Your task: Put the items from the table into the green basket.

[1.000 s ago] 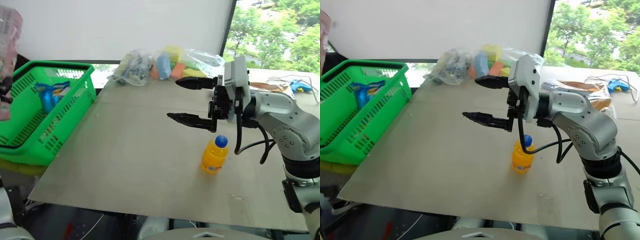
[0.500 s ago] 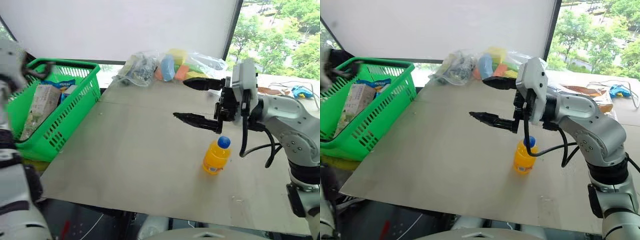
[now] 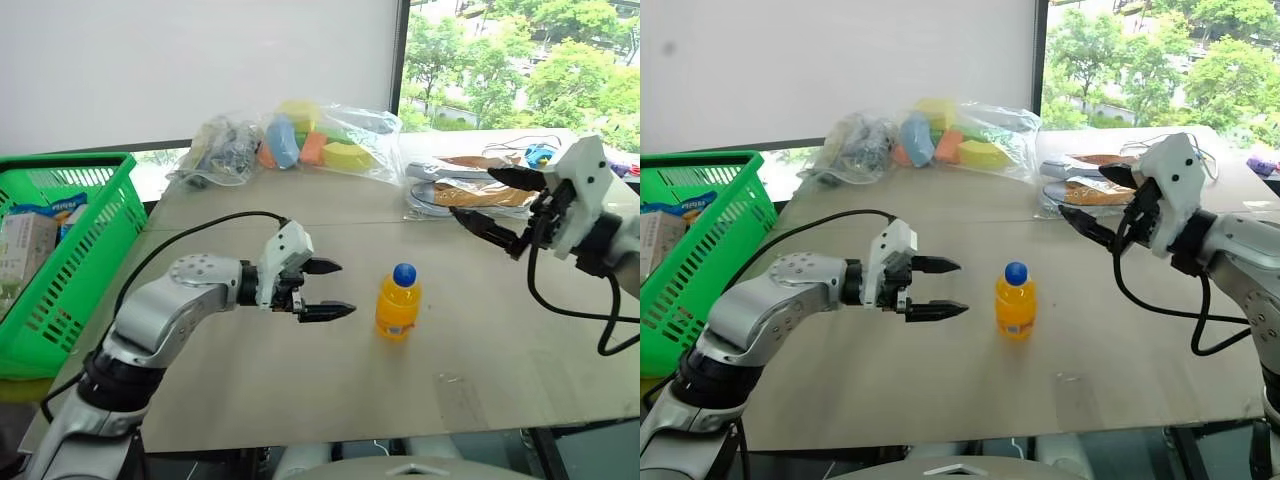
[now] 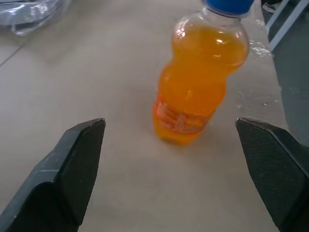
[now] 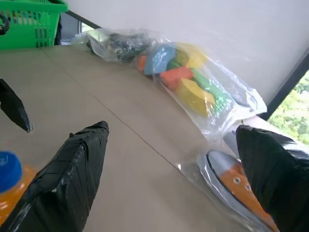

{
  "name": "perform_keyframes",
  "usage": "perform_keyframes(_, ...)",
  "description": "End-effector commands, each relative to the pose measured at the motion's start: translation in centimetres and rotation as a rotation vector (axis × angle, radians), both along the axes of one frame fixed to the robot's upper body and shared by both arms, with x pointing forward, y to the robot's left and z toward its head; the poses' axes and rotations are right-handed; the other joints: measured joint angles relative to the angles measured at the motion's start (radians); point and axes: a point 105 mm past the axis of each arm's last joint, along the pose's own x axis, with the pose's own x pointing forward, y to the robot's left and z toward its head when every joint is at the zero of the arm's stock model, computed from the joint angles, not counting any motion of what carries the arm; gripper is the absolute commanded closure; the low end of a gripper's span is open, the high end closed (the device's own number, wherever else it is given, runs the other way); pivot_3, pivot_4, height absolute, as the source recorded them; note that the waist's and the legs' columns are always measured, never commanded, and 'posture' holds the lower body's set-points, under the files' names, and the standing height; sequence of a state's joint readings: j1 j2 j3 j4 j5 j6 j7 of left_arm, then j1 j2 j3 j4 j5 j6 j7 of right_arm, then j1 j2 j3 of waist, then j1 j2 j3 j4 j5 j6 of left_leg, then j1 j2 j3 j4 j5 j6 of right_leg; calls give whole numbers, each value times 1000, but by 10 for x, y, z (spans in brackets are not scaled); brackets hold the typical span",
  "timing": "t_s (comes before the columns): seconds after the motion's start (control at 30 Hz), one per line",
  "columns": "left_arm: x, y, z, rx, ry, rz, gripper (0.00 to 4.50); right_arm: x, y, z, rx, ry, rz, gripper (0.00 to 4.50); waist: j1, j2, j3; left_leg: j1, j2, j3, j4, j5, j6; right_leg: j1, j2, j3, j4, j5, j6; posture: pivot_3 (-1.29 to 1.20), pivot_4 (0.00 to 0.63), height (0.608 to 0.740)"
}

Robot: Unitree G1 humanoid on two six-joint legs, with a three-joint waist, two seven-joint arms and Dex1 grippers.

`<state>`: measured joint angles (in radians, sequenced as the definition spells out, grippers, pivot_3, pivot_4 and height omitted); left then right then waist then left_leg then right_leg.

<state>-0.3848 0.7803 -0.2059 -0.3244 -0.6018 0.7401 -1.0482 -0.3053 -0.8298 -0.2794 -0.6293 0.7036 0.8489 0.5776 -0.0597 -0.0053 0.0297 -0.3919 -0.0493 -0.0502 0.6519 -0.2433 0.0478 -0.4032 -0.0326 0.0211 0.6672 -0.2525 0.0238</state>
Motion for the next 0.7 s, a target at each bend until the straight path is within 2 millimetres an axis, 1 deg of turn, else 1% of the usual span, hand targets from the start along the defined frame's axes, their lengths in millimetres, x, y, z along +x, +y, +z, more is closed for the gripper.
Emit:
perform_keyframes(0.03,5,-4,2,13,-32,-71,59,-8,-3,14,-15,-72,-25,0,-10,2,2,3,0,1,1,0,0,4,0,0,0,0,0,-203,12,740)
perform_keyframes(0.07,5,-7,0,16,-28,-102,59,-10,-3,13,-15,-69,-29,0,-14,3,2,8,0,1,1,0,0,9,0,1,-1,0,0,-216,13,740)
perform_keyframes(0.13,5,-12,-3,15,-15,-148,59,-13,-3,11,-16,-64,-35,0,-25,4,3,12,0,1,0,0,0,15,1,1,-4,-3,-1,-225,15,740)
perform_keyframes(0.23,7,-22,-10,23,-15,-198,59,-15,-4,10,-15,-60,-47,0,-39,3,3,12,0,2,1,-1,1,16,0,2,-7,-2,3,-250,20,740)
perform_keyframes(0.27,8,-28,-11,15,-11,-208,59,-16,-5,9,-17,-58,-52,0,-44,3,3,11,0,2,1,-1,2,16,0,2,-7,-1,2,-270,23,740)
perform_keyframes(0.47,24,-56,-23,30,-63,-229,59,-27,-11,5,-40,-38,-76,0,-58,2,6,10,0,1,1,-3,4,15,-1,1,-7,-2,4,-312,31,740)
perform_keyframes(0.6,23,-66,-30,46,-72,-283,59,-38,-12,-3,-49,20,-53,0,-73,2,7,10,0,1,1,-3,4,15,-1,1,-7,-2,4,-327,34,740)
perform_keyframes(0.63,22,-67,-33,53,-76,-292,283,-43,-12,-8,-56,57,-36,0,-81,2,7,10,0,1,1,-3,4,15,-1,1,-7,-2,4,-336,35,740)
perform_keyframes(0.7,22,-67,-37,59,-79,-301,906,-57,-8,-20,-73,147,27,0,-92,2,9,10,0,1,1,-3,4,15,-1,1,-7,-3,5,-336,35,740)
